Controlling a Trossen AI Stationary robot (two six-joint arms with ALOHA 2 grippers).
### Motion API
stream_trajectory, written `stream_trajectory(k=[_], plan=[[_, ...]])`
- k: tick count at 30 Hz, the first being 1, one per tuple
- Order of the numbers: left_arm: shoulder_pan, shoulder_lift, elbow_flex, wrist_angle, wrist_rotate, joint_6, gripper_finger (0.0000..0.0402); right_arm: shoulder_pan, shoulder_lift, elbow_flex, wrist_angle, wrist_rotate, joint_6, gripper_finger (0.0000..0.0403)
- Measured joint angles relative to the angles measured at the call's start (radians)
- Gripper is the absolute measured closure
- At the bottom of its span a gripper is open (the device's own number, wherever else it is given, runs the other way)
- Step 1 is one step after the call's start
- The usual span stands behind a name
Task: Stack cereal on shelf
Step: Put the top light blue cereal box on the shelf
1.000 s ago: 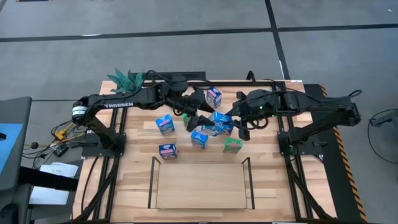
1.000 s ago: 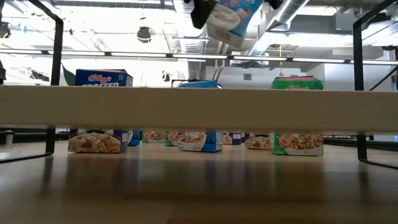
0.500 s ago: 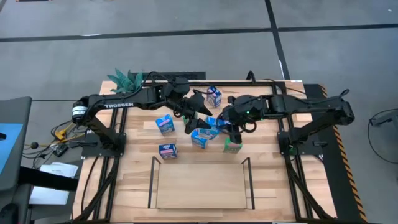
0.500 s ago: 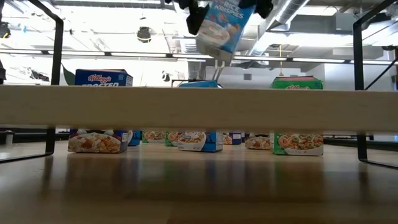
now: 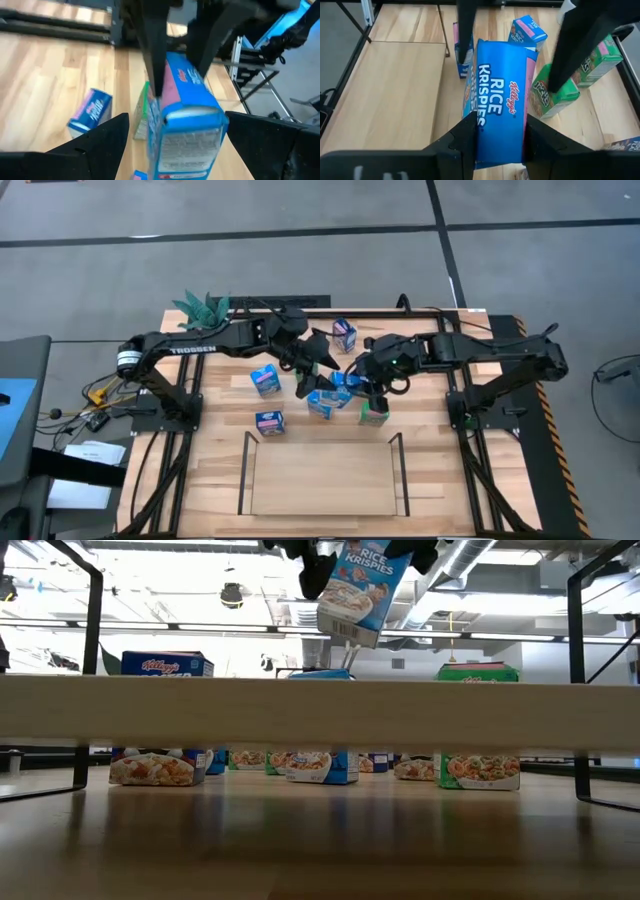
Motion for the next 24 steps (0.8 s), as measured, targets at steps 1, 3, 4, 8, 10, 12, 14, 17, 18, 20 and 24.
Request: stream_trajectory(k=[1, 3, 4, 8, 10, 12, 14, 17, 18, 20, 24], plan=[[-0.005, 0.006, 0.0, 0.004, -0.001, 0.005, 0.0086, 0.0, 0.0, 0.0, 0.001, 0.0, 0.0, 0.0252], [-0.014, 0.018, 0.0, 0.017, -0.01, 0.012, 0.0086, 0.0, 0.0, 0.0, 0.001, 0.0, 0.0, 0.0251], [-0.016, 0.02, 0.0, 0.011, -0.011, 0.012, 0.0086, 0.0, 0.0, 0.0, 0.0, 0.0, 0.0, 0.0251], [-0.025, 0.019, 0.0, 0.016, -0.033, 0.014, 0.0086, 0.0, 0.0, 0.0, -0.003, -0.002, 0.0, 0.0253], [-0.026, 0.019, 0.0, 0.02, -0.036, 0.014, 0.0086, 0.0, 0.0, 0.0, -0.003, -0.016, 0.001, 0.0253], [-0.026, 0.019, 0.0, 0.036, -0.034, 0.014, 0.0086, 0.0, 0.0, 0.0, -0.004, -0.023, 0.0, 0.0253], [-0.026, 0.019, 0.0, 0.03, -0.033, 0.014, 0.0086, 0.0, 0.0, 0.0, -0.004, -0.024, 0.0, 0.0252], [-0.027, 0.019, 0.0, 0.031, -0.034, 0.013, 0.0086, 0.0, 0.0, 0.0, -0.01, -0.024, 0.0, 0.0251], [-0.027, 0.019, 0.0, 0.032, -0.034, 0.013, 0.0086, 0.0, 0.0, 0.0, -0.01, -0.024, 0.0, 0.0251], [-0.027, 0.019, 0.0, 0.029, -0.034, 0.012, 0.0086, 0.0, 0.0, 0.0, -0.009, -0.024, 0.0, 0.0251], [-0.027, 0.019, 0.0, 0.029, -0.035, 0.012, 0.0087, 0.0, 0.0, 0.0, -0.014, -0.024, 0.0, 0.0251]])
